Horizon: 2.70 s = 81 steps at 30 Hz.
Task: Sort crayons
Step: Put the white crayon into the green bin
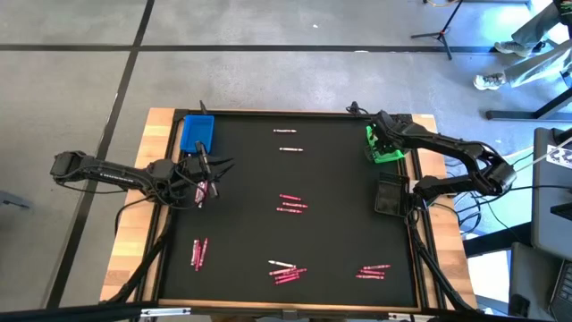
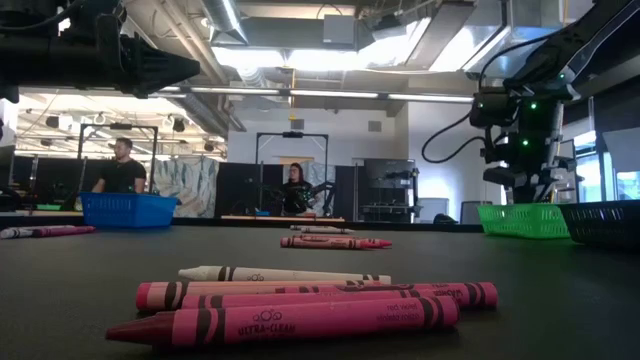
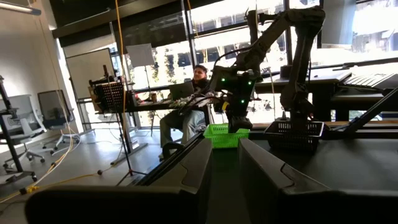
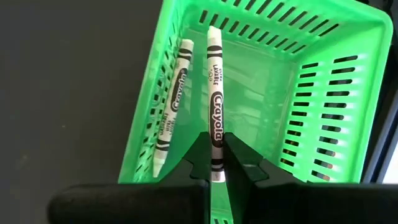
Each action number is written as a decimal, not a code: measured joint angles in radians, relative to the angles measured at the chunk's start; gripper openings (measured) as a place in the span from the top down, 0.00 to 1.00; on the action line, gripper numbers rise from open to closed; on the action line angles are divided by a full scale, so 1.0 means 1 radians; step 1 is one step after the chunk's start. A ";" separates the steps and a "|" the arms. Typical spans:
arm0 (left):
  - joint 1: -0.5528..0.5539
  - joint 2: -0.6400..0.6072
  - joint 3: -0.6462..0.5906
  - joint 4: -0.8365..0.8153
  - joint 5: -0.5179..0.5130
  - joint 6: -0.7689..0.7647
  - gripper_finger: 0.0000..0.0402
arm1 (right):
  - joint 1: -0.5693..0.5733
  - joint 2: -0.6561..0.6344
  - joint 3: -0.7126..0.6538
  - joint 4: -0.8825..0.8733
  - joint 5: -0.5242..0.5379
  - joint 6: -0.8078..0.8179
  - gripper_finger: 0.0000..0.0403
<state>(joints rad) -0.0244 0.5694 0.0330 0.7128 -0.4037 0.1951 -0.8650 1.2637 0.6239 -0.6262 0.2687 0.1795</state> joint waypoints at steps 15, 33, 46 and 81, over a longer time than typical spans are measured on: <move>0.000 0.000 0.000 0.003 0.003 0.000 0.82 | 0.001 0.006 0.092 -0.119 0.009 -0.054 0.69; 0.000 0.000 0.000 0.074 0.062 0.085 0.82 | 0.153 0.064 0.183 0.273 -0.306 -0.103 0.67; 0.000 0.000 0.000 0.064 0.046 0.054 0.82 | 0.319 0.343 0.189 0.676 -0.323 -0.242 0.67; 0.000 0.000 0.000 0.066 0.046 0.071 0.82 | 0.368 0.732 0.545 0.498 -0.402 -0.459 0.67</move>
<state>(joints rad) -0.0246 0.5694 0.0333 0.7784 -0.3576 0.2657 -0.4969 1.9961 1.1687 -0.1280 -0.1335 -0.2799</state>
